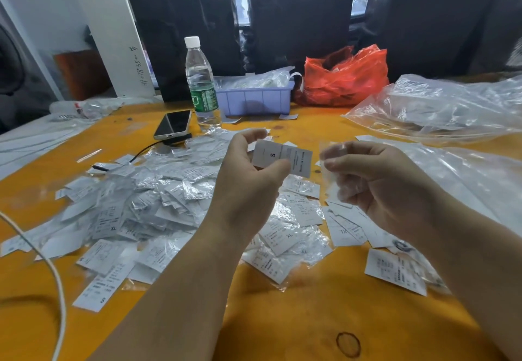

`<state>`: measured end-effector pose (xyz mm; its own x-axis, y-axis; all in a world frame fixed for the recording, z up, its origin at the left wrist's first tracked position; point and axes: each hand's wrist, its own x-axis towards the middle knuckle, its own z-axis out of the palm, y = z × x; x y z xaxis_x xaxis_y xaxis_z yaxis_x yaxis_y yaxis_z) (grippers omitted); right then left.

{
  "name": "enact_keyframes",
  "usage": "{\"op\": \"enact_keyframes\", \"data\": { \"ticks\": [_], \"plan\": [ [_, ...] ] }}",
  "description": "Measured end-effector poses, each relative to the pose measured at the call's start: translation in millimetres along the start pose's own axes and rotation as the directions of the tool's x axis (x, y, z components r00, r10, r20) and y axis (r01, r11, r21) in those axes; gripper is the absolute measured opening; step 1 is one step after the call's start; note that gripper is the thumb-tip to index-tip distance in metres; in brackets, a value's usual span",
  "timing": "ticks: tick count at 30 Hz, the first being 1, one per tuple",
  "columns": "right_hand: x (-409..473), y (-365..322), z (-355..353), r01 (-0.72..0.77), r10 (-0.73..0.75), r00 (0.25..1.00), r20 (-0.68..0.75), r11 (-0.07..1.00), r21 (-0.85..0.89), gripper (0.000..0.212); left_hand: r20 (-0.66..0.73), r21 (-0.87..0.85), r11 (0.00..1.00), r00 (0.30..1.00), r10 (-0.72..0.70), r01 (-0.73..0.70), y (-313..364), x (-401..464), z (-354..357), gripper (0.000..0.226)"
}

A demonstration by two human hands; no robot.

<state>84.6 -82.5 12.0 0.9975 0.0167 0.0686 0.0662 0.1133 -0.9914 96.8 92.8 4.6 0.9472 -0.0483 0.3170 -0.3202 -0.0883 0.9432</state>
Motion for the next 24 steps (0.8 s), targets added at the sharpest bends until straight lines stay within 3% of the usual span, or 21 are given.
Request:
{"op": "enact_keyframes", "data": {
  "ticks": [6, 12, 18, 24],
  "plan": [
    [-3, 0, 3, -0.082, 0.089, 0.984, 0.153, 0.995, -0.049, 0.007, 0.004, -0.060, 0.998, 1.000, -0.029, 0.029, 2, 1, -1, 0.035],
    [-3, 3, 7, -0.076, 0.083, 0.983, 0.166, 0.996, -0.049, 0.018, 0.067, -0.152, 0.983, 0.994, -0.090, 0.100, 5, 2, -2, 0.019],
    [-4, 5, 8, -0.052, 0.063, 0.976, 0.209, 0.997, -0.061, 0.011, 0.082, -0.184, 0.971, 0.987, -0.137, 0.150, 6, 2, -2, 0.007],
    [-8, 12, 10, -0.021, 0.073, 0.952, 0.297, 0.985, -0.174, 0.034, 0.117, -0.305, 0.932, 0.979, -0.166, 0.194, 8, 1, 1, 0.013]
  ]
}}
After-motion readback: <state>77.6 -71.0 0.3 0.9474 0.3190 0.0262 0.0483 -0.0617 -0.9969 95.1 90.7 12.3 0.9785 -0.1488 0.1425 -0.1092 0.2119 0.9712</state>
